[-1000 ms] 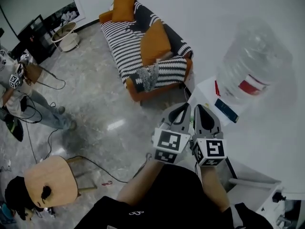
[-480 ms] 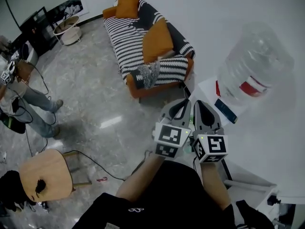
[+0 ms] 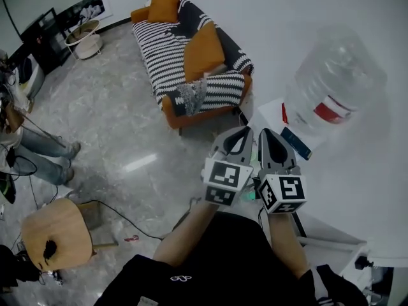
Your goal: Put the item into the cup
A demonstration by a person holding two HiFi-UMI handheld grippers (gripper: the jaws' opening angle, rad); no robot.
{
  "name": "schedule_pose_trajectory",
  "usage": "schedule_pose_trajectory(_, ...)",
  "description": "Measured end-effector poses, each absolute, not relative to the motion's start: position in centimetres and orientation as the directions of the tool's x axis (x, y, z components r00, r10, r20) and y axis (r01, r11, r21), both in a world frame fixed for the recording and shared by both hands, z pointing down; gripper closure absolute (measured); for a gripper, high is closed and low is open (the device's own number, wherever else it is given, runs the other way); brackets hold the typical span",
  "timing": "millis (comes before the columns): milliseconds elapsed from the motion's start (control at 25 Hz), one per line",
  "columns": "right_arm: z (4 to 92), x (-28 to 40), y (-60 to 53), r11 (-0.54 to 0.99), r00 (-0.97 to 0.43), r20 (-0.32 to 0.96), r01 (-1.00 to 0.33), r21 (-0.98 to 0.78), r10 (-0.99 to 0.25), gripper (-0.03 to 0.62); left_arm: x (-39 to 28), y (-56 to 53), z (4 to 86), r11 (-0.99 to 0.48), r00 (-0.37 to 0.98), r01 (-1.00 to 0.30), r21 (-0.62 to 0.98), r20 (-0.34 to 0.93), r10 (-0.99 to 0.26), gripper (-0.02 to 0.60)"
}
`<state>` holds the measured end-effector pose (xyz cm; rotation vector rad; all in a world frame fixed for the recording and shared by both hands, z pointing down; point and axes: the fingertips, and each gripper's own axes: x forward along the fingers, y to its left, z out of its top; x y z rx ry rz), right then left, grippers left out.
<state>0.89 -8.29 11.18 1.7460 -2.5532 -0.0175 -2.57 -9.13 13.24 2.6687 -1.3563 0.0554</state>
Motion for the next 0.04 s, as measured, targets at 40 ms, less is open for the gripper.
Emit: schedule_pose_trajectory(40,11.03,0.64,-8.24,0.368,-0.367,0.032,-0.929,0.034,-0.93,0.585,-2.83,-9.02,13.16,-0.577,0.587,-0.809,0.115,0.098,-0.803,0.569)
